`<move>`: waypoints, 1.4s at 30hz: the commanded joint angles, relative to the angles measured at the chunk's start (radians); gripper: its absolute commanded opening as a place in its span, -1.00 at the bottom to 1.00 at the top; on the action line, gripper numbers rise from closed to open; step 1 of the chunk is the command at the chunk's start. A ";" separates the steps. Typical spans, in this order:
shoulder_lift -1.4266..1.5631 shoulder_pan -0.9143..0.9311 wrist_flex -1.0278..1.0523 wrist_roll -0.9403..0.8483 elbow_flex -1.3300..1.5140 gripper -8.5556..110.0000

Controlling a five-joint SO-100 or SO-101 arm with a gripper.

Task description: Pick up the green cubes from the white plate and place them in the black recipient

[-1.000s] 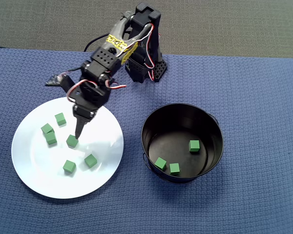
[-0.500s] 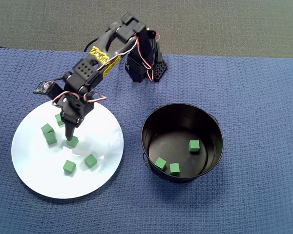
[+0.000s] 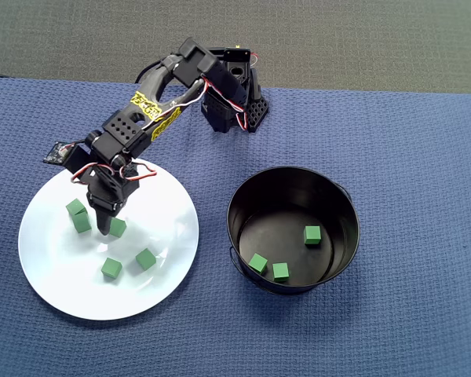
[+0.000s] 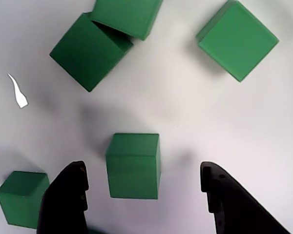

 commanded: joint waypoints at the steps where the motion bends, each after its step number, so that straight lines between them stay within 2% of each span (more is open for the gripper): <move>1: -0.006 -0.003 0.023 0.018 -0.103 -0.48; 10: -0.077 -0.002 0.028 0.023 -0.178 -0.52; 16: -0.081 -0.009 0.009 0.021 -0.153 -0.70; 31: -0.066 -0.011 -0.017 0.011 -0.120 -0.85; 38: -0.029 -0.002 -0.029 0.021 -0.101 -0.86; 42: 0.100 0.023 0.003 0.044 -0.074 -0.86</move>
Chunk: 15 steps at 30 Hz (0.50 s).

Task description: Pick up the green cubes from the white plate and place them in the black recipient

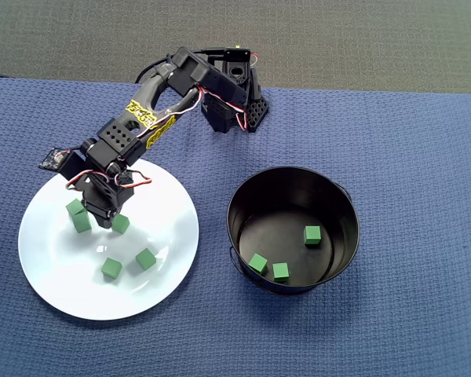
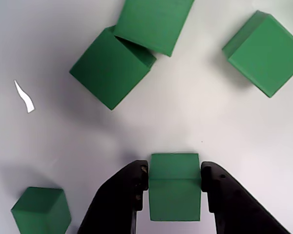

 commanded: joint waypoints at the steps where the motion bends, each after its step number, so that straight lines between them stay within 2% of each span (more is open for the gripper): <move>1: 0.210 0.032 0.029 0.021 0.017 -0.86; 9: 0.561 0.044 0.078 0.044 0.192 -0.86; 15: 0.868 -0.086 0.101 0.118 0.359 -0.86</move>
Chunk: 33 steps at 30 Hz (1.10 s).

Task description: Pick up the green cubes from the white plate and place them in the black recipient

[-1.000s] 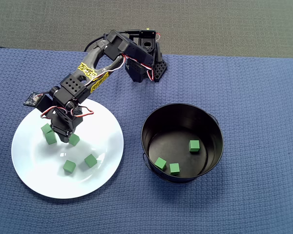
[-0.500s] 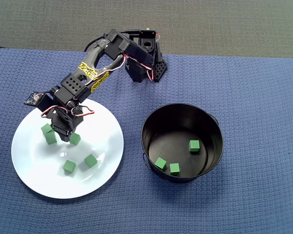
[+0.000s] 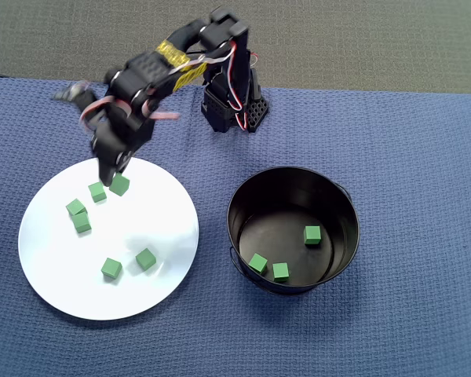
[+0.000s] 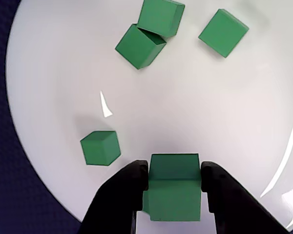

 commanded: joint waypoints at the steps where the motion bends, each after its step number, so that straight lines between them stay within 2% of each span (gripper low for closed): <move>1: 0.264 -0.133 0.035 0.057 0.075 -0.86; 7: 0.488 -0.463 0.015 0.193 0.236 -0.86; 13: 0.548 -0.801 -0.179 0.318 0.403 -0.86; 17: 0.479 -0.930 -0.341 0.367 0.485 -0.86; 21: 0.416 -0.989 -0.416 0.382 0.505 -0.86; 22: 0.408 -1.005 -0.400 0.383 0.494 -0.76; 24: 0.414 -1.026 -0.365 0.365 0.476 -0.36; 25: 0.423 -1.026 -0.347 0.364 0.462 -0.30; 33: 0.457 -0.847 -0.153 0.301 0.249 -0.27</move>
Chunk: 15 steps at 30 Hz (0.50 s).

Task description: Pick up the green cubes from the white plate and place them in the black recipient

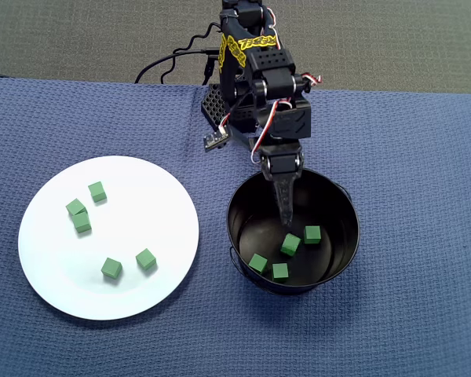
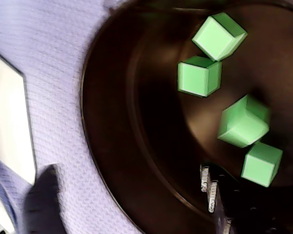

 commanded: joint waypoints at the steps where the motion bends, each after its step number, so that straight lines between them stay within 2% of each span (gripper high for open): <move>1: 0.037 0.155 0.115 -0.057 -0.178 -0.29; 5: 0.014 0.426 0.235 -0.121 -0.275 -0.45; 10: -0.104 0.784 0.155 -0.235 -0.256 -0.56; 15: -0.299 0.913 0.009 -0.597 -0.181 -0.54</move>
